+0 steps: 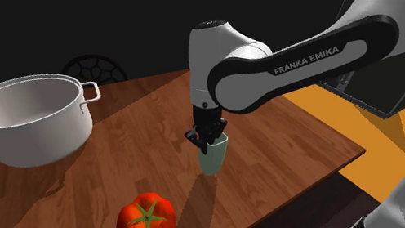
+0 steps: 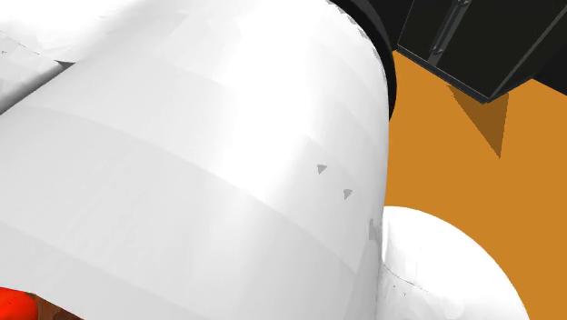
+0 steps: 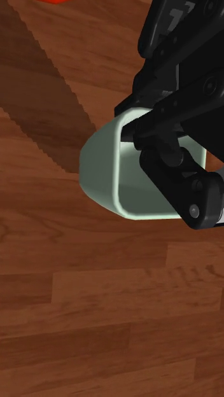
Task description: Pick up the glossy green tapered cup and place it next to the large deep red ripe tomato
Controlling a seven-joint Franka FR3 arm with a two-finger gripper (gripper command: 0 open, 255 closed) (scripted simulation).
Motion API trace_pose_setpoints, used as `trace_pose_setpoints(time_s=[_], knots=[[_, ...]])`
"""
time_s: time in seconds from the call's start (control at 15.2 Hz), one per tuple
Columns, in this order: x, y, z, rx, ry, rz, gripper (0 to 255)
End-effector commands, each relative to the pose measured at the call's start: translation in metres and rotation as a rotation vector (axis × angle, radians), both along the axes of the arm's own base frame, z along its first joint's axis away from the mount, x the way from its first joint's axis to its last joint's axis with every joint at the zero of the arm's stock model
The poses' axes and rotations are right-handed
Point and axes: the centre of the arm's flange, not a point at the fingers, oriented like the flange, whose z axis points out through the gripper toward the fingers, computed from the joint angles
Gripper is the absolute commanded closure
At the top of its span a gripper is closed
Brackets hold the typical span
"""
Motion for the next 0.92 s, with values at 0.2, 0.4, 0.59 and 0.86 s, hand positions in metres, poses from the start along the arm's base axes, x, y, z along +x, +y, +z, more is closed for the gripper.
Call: trace_pose_setpoints(time_s=[0.2,0.4,0.59,0.86], knots=[[0.0,-0.001,-0.004,0.0,-0.001,0.0,255],[0.0,-0.001,-0.004,0.0,-0.001,0.0,255],[0.0,-0.001,-0.004,0.0,-0.001,0.0,0],[0.001,0.0,0.009,0.0,-0.001,0.0,0]])
